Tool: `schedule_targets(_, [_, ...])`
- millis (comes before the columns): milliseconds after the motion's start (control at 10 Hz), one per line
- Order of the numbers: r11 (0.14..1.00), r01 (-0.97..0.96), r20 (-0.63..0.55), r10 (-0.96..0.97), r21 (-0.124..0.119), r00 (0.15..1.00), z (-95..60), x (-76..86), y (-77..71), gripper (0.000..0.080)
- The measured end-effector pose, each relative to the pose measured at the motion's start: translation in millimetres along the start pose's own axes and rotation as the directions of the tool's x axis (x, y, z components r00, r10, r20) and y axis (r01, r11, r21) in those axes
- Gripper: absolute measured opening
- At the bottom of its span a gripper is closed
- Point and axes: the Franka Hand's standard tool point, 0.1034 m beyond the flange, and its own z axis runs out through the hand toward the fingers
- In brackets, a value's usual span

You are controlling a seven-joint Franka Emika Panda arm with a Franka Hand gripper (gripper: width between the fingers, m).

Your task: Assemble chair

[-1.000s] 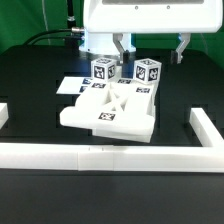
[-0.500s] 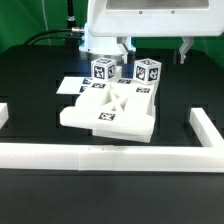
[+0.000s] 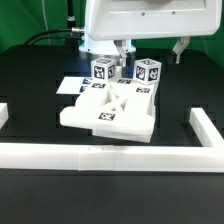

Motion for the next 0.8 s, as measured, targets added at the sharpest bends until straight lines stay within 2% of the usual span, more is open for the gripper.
schedule_targets(300, [0.975, 0.222, 0.002, -0.222, -0.001, 0.975, 0.5, -1.2, 3.5, 0.0648])
schedule_targets(400, [0.96, 0.279, 0.004, -0.279, -0.008, 0.96, 0.5, -1.1, 4.3, 0.0648])
schedule_targets(600, [0.956, 0.292, 0.005, -0.292, -0.012, 0.956, 0.4, -1.0, 5.1, 0.0643])
schedule_targets(800, [0.957, 0.29, 0.005, -0.29, -0.012, 0.957, 0.4, -1.1, 5.4, 0.0388])
